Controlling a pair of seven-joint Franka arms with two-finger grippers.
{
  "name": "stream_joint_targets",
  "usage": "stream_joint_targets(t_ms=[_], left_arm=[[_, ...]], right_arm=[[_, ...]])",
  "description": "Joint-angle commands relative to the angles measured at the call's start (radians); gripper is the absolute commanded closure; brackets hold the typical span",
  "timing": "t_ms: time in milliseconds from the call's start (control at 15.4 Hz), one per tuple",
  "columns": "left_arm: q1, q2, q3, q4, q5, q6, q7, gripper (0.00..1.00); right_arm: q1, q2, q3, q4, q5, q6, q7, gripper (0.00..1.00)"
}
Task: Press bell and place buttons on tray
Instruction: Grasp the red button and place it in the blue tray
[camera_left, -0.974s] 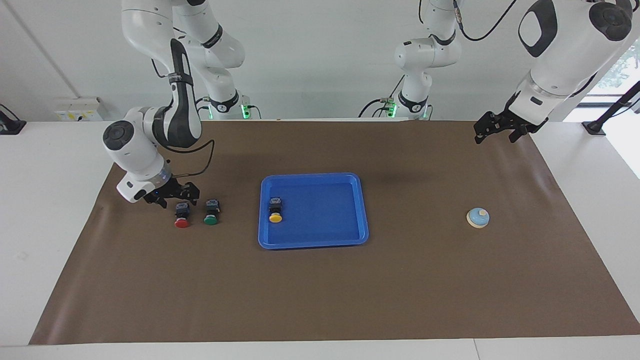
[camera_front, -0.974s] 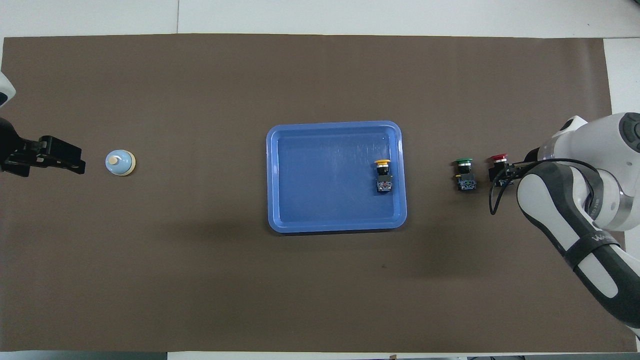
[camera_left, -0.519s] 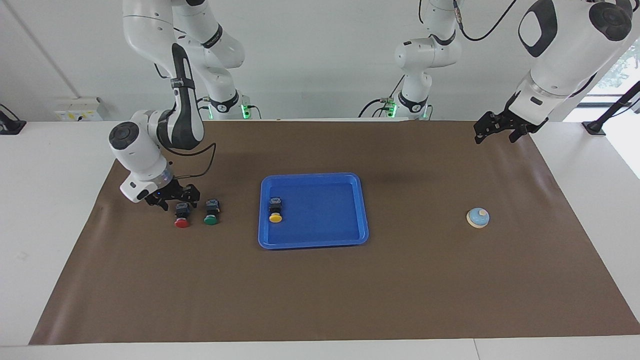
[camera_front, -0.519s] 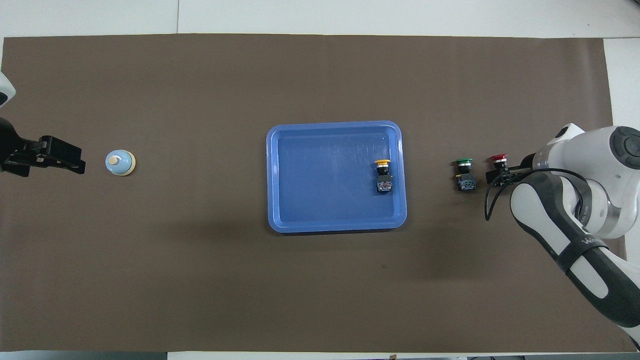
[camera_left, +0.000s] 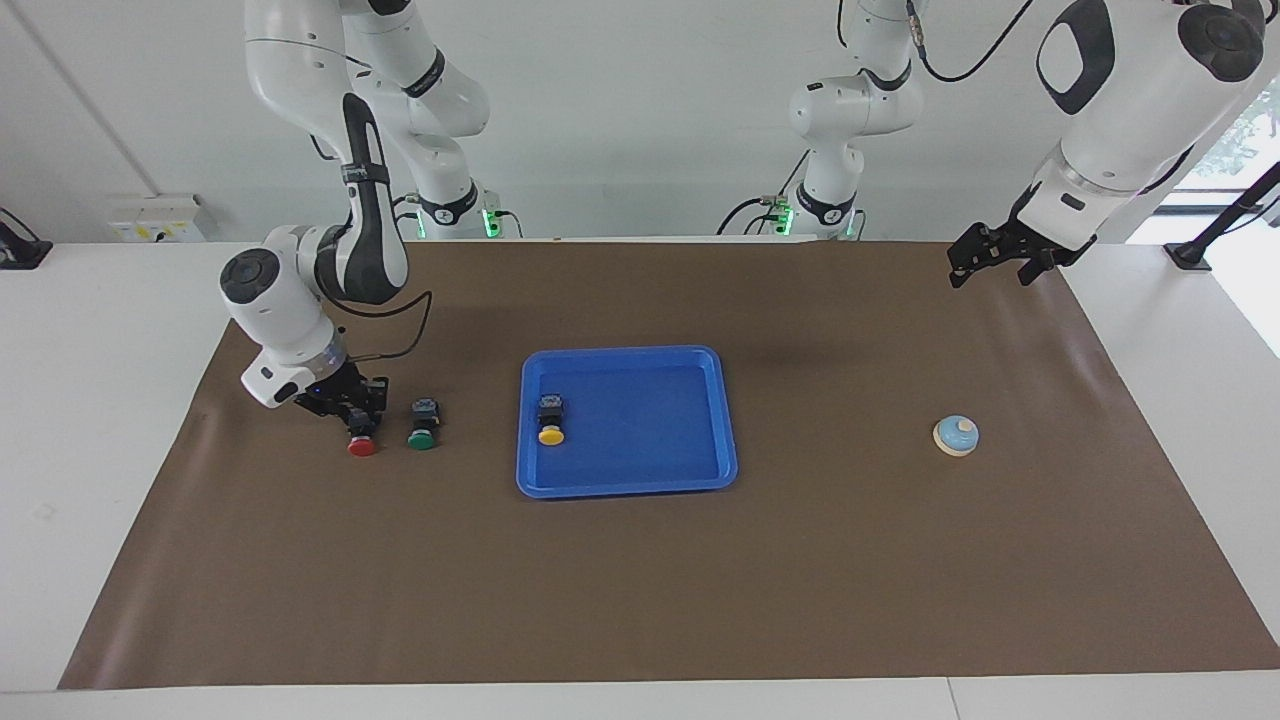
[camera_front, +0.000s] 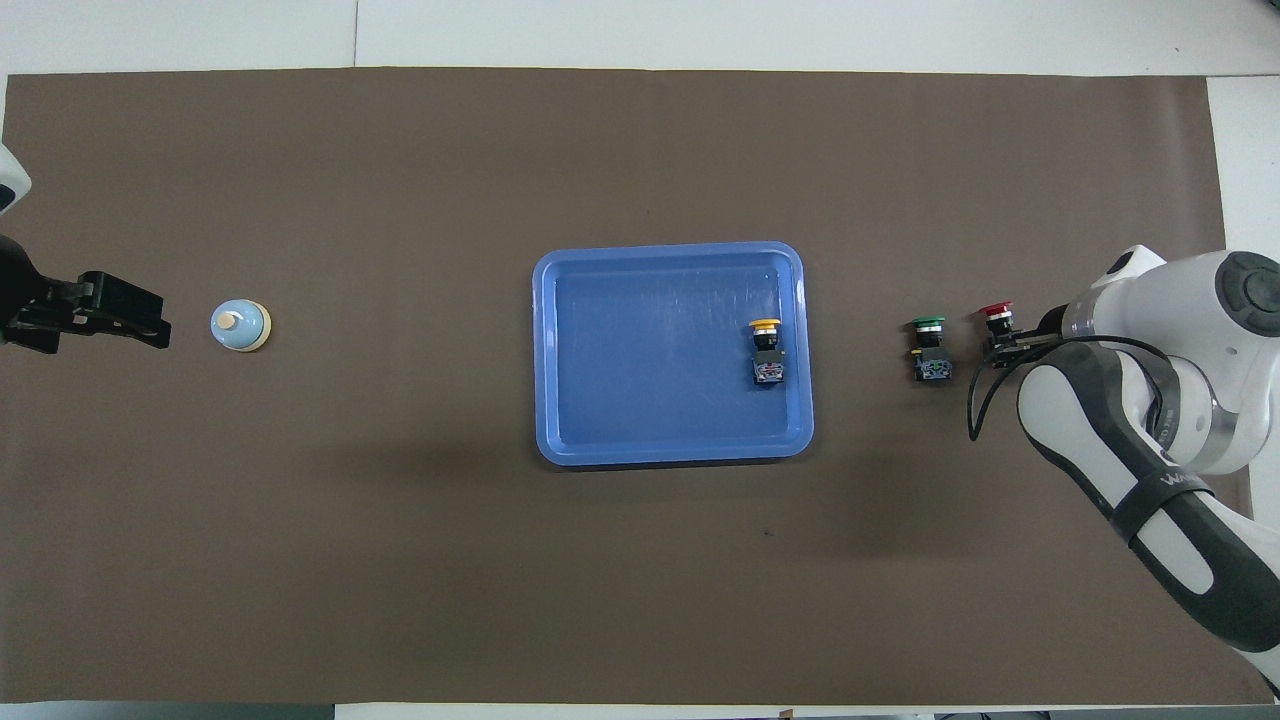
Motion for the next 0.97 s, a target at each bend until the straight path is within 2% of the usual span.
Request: stream_joint_targets(t_ms=[0, 130, 325, 519, 649, 779, 909], left_arm=[[0.0, -0.011, 0.002, -0.006, 0.002, 0.01, 0.01, 0.0], [0.0, -0.011, 0.002, -0.006, 0.002, 0.01, 0.01, 0.0], [0.0, -0.011, 0.002, -0.006, 0.002, 0.01, 0.012, 0.0], [0.0, -0.011, 0.002, -0.006, 0.002, 0.01, 0.01, 0.0], [0.0, -0.011, 0.002, -0.006, 0.002, 0.01, 0.01, 0.0], [0.0, -0.011, 0.002, -0.006, 0.002, 0.01, 0.01, 0.0], [0.0, -0.011, 0.002, -0.006, 0.002, 0.01, 0.01, 0.0]], right_arm=[[0.089, -0.023, 0.016, 0.132, 0.02, -0.155, 0.088, 1.0], [0.203, -0.026, 0.018, 0.156, 0.019, -0.166, 0.211, 1.0], [0.351, -0.006, 0.016, 0.27, 0.007, -0.256, 0.466, 1.0], [0.486, 0.104, 0.016, 0.461, 0.005, -0.353, 0.685, 1.0], [0.544, 0.19, 0.016, 0.554, 0.004, -0.361, 0.793, 1.0], [0.557, 0.225, 0.016, 0.568, 0.002, -0.337, 0.807, 1.0], [0.557, 0.232, 0.016, 0.52, 0.0, -0.291, 0.81, 1.0]])
